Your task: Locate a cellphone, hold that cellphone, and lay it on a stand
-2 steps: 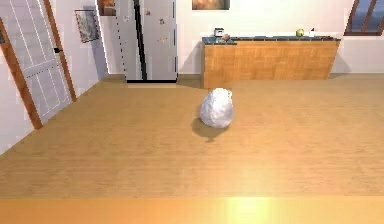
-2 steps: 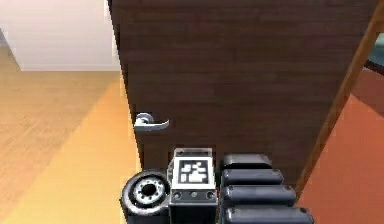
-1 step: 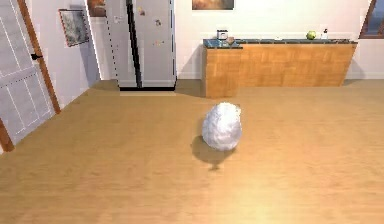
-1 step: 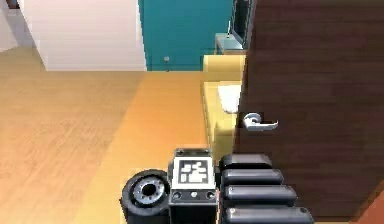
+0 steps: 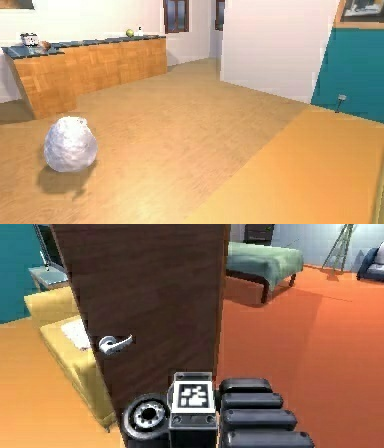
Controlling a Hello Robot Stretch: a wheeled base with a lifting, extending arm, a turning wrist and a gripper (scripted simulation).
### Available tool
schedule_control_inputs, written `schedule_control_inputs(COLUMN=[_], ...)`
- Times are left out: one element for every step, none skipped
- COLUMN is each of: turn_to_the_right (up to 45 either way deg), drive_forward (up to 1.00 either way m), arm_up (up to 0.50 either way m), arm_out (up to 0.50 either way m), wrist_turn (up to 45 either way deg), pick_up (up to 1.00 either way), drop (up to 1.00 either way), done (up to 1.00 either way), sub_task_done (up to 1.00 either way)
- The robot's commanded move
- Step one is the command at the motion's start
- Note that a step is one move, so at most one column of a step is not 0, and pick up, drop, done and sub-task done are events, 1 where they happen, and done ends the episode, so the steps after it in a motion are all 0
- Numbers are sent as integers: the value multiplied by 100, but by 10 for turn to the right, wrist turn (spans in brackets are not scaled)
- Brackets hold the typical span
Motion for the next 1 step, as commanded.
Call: schedule_control_inputs(turn_to_the_right=[120], drive_forward=[0], arm_up=[0], arm_out=[0], wrist_turn=[0], pick_up=[0], drop=[0], done=[0], sub_task_done=[0])
